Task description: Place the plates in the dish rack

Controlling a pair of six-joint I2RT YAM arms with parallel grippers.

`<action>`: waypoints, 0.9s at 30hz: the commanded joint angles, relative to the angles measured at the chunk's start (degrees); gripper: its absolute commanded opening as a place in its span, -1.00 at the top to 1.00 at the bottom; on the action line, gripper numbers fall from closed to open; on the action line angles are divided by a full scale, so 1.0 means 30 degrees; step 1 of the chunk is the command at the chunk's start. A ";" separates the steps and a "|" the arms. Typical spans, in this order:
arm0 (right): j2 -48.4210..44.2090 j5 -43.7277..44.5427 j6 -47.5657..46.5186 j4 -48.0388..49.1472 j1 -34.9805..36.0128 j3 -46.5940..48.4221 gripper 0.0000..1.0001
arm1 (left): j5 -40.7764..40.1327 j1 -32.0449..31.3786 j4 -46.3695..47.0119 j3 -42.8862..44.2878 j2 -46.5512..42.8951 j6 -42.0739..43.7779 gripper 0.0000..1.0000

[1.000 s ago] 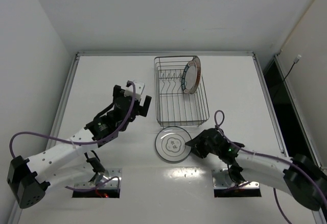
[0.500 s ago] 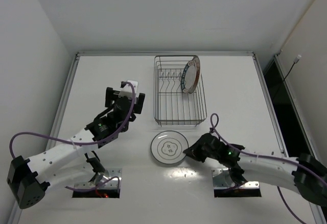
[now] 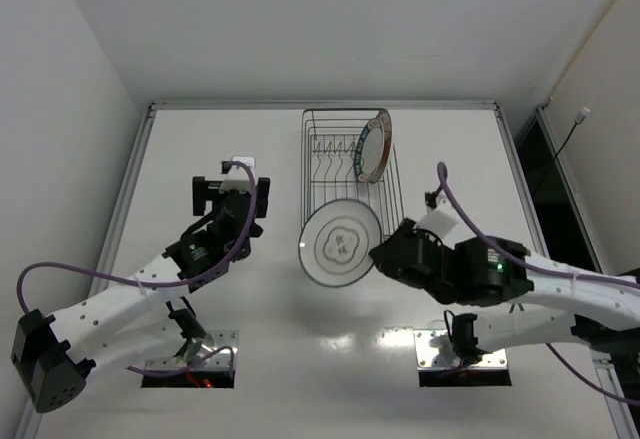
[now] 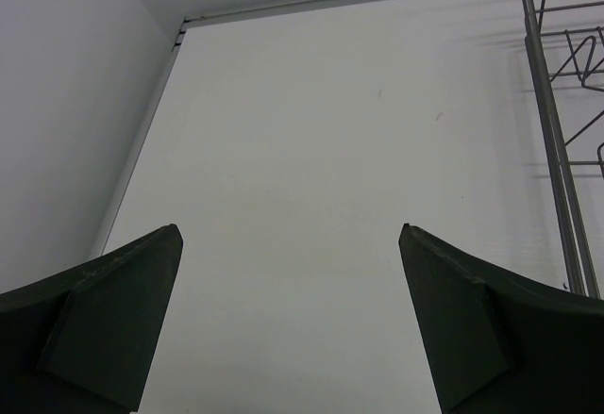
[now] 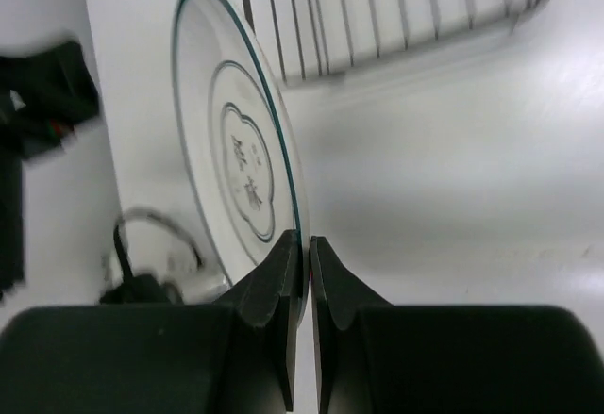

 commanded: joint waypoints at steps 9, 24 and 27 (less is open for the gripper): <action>0.7825 1.3634 -1.4851 -0.0346 -0.6070 1.1204 1.00 | -0.0581 -0.0180 0.0442 -0.0012 -0.0057 -0.0433 -1.00; 1.1339 0.2242 -2.6945 1.4732 -1.4716 0.8216 1.00 | 0.0181 -0.0180 0.0440 0.0340 0.0500 -0.0610 -1.00; 1.3039 0.1597 -2.6593 1.4734 -1.5330 0.8421 1.00 | 0.0181 -0.0180 0.0440 0.0340 0.0734 -0.0610 -1.00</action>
